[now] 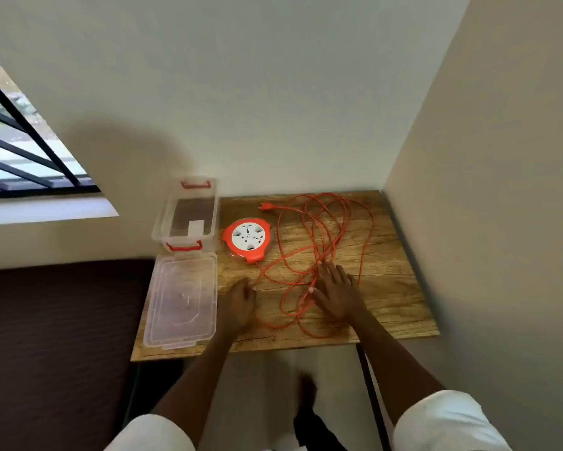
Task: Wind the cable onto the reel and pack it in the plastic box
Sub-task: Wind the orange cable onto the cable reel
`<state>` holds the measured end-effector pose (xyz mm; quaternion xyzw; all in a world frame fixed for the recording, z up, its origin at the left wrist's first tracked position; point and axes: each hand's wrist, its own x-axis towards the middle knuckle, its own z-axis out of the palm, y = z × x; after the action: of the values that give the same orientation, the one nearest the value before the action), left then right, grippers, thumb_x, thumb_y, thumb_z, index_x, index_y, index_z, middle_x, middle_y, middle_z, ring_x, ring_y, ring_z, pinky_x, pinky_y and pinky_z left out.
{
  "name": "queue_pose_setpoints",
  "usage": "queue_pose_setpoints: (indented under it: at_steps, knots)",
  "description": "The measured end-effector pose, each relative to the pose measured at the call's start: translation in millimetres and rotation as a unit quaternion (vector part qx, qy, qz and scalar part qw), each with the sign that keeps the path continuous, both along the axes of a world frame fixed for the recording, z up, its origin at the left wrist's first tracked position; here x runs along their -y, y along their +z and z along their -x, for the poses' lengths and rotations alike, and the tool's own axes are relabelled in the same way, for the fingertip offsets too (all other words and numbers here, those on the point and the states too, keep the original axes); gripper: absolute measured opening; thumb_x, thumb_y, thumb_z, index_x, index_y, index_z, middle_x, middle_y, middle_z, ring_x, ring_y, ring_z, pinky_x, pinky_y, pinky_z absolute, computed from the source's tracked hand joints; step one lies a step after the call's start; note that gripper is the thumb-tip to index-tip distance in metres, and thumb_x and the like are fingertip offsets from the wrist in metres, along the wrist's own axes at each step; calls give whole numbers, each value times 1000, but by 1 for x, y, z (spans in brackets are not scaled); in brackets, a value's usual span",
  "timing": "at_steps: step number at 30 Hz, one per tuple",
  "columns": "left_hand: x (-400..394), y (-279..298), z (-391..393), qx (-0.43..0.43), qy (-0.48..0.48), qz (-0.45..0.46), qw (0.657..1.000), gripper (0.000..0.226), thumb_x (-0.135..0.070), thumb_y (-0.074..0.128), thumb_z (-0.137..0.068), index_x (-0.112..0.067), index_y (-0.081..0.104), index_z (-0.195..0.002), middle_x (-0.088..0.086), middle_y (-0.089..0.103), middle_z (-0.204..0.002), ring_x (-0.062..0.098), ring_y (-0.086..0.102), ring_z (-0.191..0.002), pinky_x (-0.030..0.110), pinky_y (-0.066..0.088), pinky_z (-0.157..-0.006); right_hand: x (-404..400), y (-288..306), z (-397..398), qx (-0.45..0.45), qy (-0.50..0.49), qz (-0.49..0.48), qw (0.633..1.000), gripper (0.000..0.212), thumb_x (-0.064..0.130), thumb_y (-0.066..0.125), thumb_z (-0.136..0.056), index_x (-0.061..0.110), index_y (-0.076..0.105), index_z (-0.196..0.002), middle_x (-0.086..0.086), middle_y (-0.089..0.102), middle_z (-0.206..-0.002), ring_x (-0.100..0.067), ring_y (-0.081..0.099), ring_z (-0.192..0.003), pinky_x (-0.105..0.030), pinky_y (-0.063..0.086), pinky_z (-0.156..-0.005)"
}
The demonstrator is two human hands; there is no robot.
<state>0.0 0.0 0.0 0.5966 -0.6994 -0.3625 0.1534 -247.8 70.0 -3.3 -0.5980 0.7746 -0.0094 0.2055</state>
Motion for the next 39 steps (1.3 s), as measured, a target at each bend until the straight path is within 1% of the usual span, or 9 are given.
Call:
queue_pose_setpoints:
  at_steps: [5, 9, 14, 17, 19, 22, 26, 34, 39]
  knots:
    - [34, 3, 19, -14, 63, -40, 997, 41, -18, 48, -105, -6, 48, -143, 15, 54, -144, 33, 51, -132, 40, 39, -112, 40, -4, 16, -30, 50, 20, 998, 76, 60, 32, -102, 22, 5, -162, -4, 3, -170, -27, 0, -156, -49, 7, -125]
    - [60, 6, 33, -63, 134, -45, 988, 33, -16, 47, -105, 3, 57, -130, 23, 58, -134, 37, 53, -127, 44, 41, -109, 77, -9, 15, -55, 125, 28, 990, 73, 58, 32, -103, 21, 9, -162, -7, 8, -169, -26, 3, -156, -47, 2, -125]
    - [91, 3, 43, -114, 292, -121, 942, 37, -18, 44, -105, 2, 52, -135, 23, 56, -136, 37, 53, -127, 38, 43, -103, 118, -22, 3, -70, 224, 11, 972, 68, 55, 30, -104, 24, 9, -162, -4, 4, -170, -27, 2, -156, -48, 2, -124]
    - [105, 5, 46, -177, 316, -112, 925, 28, -10, 61, -97, 5, 62, -120, 26, 65, -121, 34, 65, -111, 32, 51, -90, 124, -31, 2, -65, 268, -12, 961, 63, 54, 30, -105, 32, 12, -161, -4, 2, -170, -28, 0, -156, -49, 2, -124]
    - [116, 4, 51, -185, 335, -95, 919, 34, -20, 69, -95, 8, 67, -113, 29, 69, -113, 36, 67, -105, 34, 53, -88, 126, -36, 9, -68, 288, -14, 955, 59, 54, 29, -105, 39, 14, -160, -3, 3, -170, -28, 0, -157, -49, 2, -124]
    - [123, -2, 61, -86, 340, -140, 926, 66, -45, 63, -95, 2, 48, -140, 25, 52, -142, 35, 48, -132, 38, 37, -109, 127, -39, 25, -66, 276, -5, 959, 56, 54, 29, -105, 42, 16, -159, -1, 5, -170, -27, 2, -157, -49, 2, -124]
    - [133, -5, 72, -53, 359, -158, 919, 90, -40, 77, -85, 3, 30, -148, 24, 38, -149, 37, 43, -134, 44, 40, -107, 127, -38, 46, -72, 248, -10, 966, 57, 54, 27, -106, 40, 13, -159, 0, 3, -170, -27, 1, -157, -50, 0, -125]
    - [143, -6, 81, -200, 369, -132, 898, 77, -14, 85, -77, 2, 42, -139, 21, 57, -135, 35, 61, -118, 38, 55, -91, 113, -34, 83, -62, 212, -6, 975, 53, 51, 24, -107, 43, 16, -158, 2, 4, -170, -25, 0, -157, -49, 1, -125]
    - [149, 3, 78, -231, 309, -76, 919, 80, -16, 84, -77, -9, 35, -139, 17, 54, -135, 34, 59, -119, 52, 55, -96, 128, -19, 79, 27, 136, 77, 987, 40, 39, 42, -107, 26, 58, -141, -1, 42, -157, -25, 29, -150, -36, 19, -121]
